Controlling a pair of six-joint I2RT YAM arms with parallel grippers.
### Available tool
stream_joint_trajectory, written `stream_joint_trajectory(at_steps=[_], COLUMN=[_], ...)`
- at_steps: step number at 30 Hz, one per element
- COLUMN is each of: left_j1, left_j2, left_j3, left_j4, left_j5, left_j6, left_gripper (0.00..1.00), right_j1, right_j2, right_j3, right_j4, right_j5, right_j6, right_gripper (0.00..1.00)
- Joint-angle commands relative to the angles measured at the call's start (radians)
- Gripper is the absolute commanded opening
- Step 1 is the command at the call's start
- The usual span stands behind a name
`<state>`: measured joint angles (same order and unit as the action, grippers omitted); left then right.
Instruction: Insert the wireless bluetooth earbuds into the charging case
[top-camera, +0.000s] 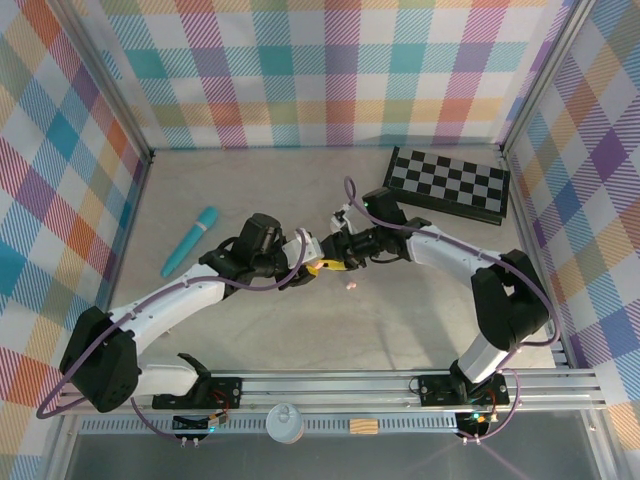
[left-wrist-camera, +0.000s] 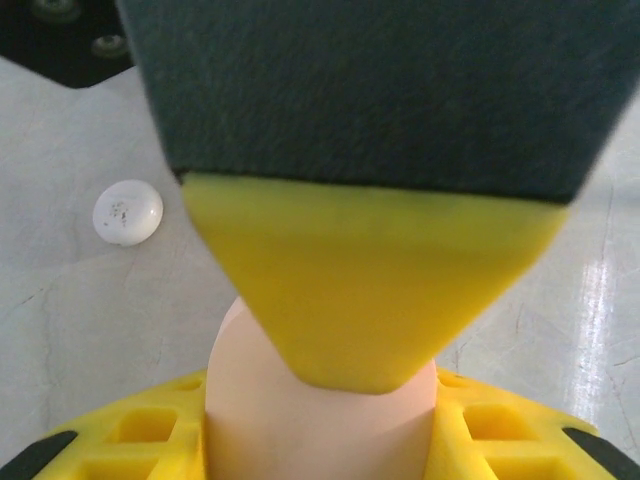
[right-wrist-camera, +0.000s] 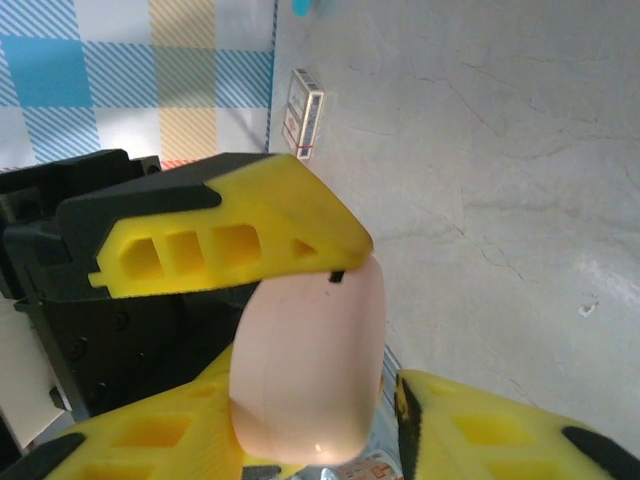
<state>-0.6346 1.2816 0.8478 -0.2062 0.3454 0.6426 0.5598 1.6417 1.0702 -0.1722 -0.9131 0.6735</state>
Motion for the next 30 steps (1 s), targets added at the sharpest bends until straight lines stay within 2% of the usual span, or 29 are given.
stream_joint_trajectory(at_steps=[1,8,15,18,20,22,25,30], left_j1=[-0.013,-0.013,-0.011,-0.01,-0.007,0.001,0.026,0.076], left_j2=[-0.038,-0.05,-0.101,-0.125,-0.148,-0.17,-0.176,-0.109], left_j3=[-0.01,-0.02,-0.089,-0.105,-0.129,-0.167,-0.234,-0.286], left_j4=[0.033,0.05,0.232,0.286,0.374,0.5,0.717,1.037], left_j5=[0.061,0.061,0.071,0.08,0.092,0.094,0.082,0.194], left_j6=[-0.005,-0.011,-0.081,-0.108,-0.152,-0.216,-0.302,-0.432], left_gripper=[0.41,0.44,0.64,0.69,0.73,0.76,0.81,0.83], right_j1=[0.003,0.003,-0.024,-0.064,-0.087,-0.101,-0.113,-0.129], right_j2=[0.013,-0.012,-0.071,-0.102,-0.119,-0.135,-0.169,-0.206], right_j3=[0.02,0.013,-0.018,-0.073,-0.113,-0.128,-0.136,-0.143], right_j4=[0.013,0.014,0.082,0.241,0.394,0.475,0.504,0.559], right_j5=[-0.003,-0.006,-0.049,-0.111,-0.151,-0.177,-0.192,-0.221], right_j6=[0.006,0.011,0.051,0.168,0.28,0.343,0.369,0.429], right_gripper=[0.37,0.25,0.22,0.17,0.17,0.17,0.17,0.16])
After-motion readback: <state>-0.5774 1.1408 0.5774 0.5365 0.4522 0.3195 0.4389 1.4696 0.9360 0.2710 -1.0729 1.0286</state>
